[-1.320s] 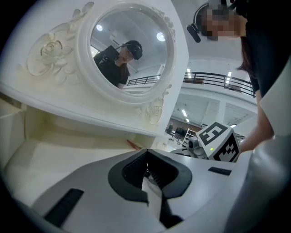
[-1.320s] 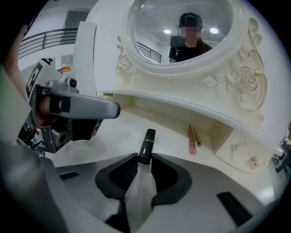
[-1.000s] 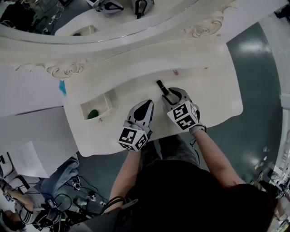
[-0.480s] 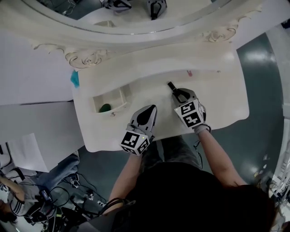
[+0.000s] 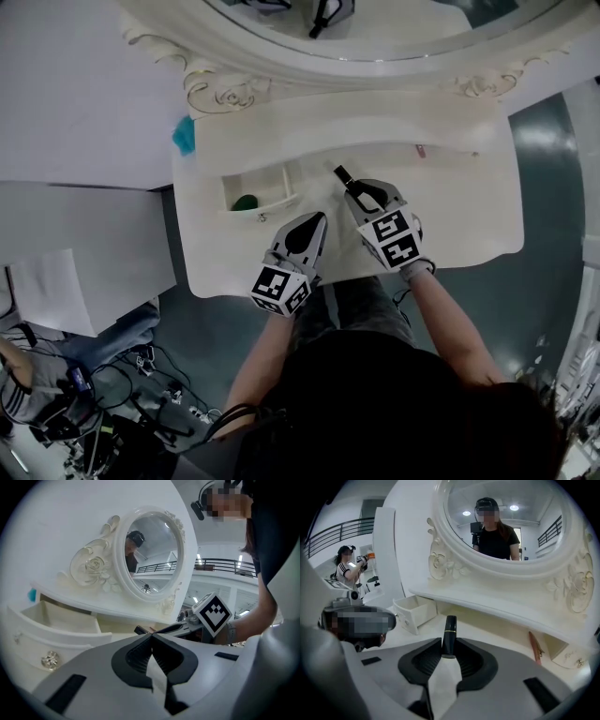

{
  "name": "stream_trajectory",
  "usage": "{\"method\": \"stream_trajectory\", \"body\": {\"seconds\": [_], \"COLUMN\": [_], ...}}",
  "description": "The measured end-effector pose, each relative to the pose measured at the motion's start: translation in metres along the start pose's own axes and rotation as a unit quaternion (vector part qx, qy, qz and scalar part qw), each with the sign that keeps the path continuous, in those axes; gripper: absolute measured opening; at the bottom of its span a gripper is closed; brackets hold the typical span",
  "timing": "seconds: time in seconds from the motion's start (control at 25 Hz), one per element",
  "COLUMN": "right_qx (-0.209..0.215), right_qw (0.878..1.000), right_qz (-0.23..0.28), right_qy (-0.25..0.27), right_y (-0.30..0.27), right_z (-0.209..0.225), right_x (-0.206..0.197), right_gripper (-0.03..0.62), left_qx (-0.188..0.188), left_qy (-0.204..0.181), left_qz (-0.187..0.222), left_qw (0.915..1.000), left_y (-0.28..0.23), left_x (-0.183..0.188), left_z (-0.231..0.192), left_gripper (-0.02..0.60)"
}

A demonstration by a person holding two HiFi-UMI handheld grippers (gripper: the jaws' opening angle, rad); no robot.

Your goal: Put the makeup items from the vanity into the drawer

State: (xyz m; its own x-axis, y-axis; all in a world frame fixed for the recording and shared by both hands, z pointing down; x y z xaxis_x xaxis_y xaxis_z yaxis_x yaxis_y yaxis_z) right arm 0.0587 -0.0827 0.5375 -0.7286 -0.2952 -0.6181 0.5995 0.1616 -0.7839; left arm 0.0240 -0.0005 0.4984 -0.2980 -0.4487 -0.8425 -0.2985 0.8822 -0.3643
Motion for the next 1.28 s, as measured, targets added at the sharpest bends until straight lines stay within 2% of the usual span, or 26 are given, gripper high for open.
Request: {"method": "stream_trajectory", "body": {"seconds": [0.36, 0.72, 1.04, 1.28], "right_qx": [0.046, 0.082, 0.09, 0.089], "right_qw": [0.997, 0.991, 0.987, 0.987], "right_qz": [0.028, 0.023, -0.008, -0.032], "right_qy": [0.053, 0.105, 0.134, 0.129], "right_y": [-0.013, -0.035, -0.062, -0.07], "right_z": [-0.065, -0.117, -0.138, -0.141], "right_x": [0.057, 0.093, 0.106, 0.109], "right_gripper": [0.109, 0.109, 0.109, 0.109], "left_qx": [0.037, 0.068, 0.092, 0.099], "left_qy": [0.012, 0.031, 0.054, 0.058], "left_qz": [0.027, 0.054, 0.076, 0.084], "left_qw": [0.9989, 0.9958, 0.9914, 0.9898], "left_y": [0.04, 0.075, 0.101, 0.111], "left_x": [0.004, 0.008, 0.008, 0.013], "left_z": [-0.037, -0.068, -0.098, -0.113], "left_gripper": [0.013, 0.014, 0.014, 0.014]}}
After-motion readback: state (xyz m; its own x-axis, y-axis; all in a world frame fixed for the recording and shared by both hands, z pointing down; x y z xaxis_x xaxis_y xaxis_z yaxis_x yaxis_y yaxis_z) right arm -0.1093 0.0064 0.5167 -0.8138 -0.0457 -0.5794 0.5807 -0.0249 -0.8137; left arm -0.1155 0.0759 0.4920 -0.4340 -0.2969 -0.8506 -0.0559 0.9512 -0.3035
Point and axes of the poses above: the fingertips, and each gripper's own axes: y backward along the fingers, z to its right, x out of its top, the point moved 1 cm from there along y, backward along the fingers, and after that the axes turned 9 degrees about -z, right-handed, at the moved point
